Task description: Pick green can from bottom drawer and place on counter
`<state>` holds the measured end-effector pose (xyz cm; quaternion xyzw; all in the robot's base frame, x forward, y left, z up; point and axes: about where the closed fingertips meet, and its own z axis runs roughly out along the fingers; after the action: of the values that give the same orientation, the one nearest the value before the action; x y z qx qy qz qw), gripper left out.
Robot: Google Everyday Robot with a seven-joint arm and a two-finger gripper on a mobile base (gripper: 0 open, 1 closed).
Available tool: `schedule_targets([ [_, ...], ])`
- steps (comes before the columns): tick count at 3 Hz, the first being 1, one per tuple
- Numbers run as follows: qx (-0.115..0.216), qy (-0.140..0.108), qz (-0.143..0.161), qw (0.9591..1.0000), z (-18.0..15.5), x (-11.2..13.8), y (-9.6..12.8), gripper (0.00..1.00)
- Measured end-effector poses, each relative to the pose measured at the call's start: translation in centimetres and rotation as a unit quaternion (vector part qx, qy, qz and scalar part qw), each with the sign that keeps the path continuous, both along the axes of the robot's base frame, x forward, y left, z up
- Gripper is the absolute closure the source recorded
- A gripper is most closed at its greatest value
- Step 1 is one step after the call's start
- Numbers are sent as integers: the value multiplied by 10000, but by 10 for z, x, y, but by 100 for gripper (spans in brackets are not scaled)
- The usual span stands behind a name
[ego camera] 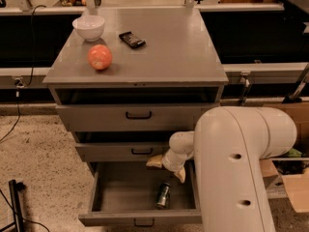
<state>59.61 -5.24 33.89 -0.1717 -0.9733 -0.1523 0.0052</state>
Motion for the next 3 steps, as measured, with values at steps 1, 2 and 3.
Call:
schedule_targets([
  [1, 194, -156, -176, 9995, -27, 5, 4, 0],
  [2, 409, -440, -422, 9973, -94, -2, 3, 0],
  [3, 437, -637, -521, 9957, -137, 1, 2, 0],
])
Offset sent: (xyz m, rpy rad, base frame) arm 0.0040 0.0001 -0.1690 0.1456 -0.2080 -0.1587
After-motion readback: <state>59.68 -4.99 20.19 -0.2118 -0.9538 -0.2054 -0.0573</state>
